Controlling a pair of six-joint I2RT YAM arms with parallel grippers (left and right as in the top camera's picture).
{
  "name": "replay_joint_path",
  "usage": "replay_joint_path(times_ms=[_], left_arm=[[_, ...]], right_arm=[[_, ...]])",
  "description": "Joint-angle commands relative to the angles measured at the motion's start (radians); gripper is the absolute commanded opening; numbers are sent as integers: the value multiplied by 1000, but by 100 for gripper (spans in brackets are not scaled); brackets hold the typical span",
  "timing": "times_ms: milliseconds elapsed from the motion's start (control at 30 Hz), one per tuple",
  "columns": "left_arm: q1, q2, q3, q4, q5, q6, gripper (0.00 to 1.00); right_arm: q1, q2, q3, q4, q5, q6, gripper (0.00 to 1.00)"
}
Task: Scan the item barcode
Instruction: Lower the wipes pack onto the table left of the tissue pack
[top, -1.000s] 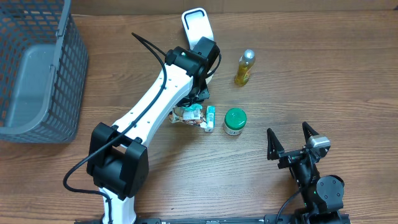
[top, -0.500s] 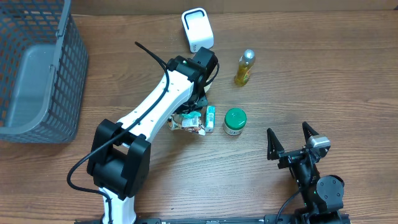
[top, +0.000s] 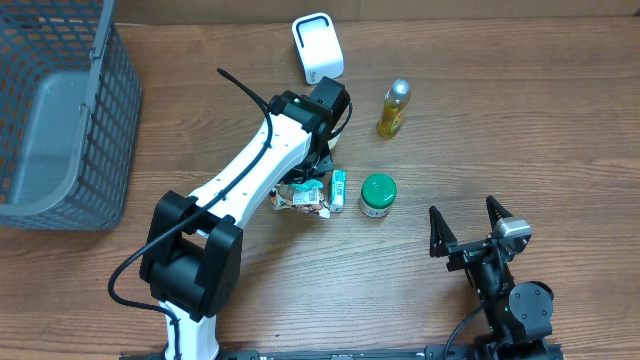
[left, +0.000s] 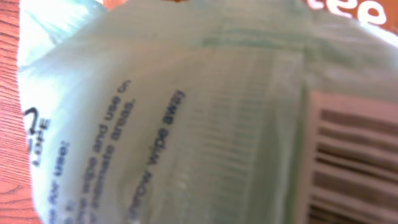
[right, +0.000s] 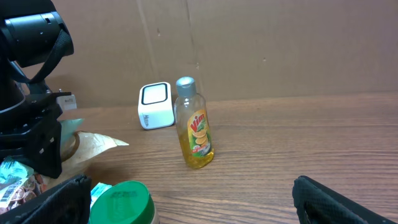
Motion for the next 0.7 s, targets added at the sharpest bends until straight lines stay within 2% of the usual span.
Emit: replay_joint_path(times_ms=[0, 233, 533, 667], left_arm=[[-2, 5, 2, 6, 1, -13, 9], [-2, 5, 2, 18, 0, -2, 10], [-2, 5, 1, 20, -63, 124, 11], [-2, 6, -23, 29, -75, 129, 11]], right_arm=[[-3, -7, -11, 7, -2, -4, 100], [-3, -7, -11, 7, -2, -4, 100], [-3, -7, -11, 7, -2, -4, 100], [-3, -7, -11, 7, -1, -4, 100]])
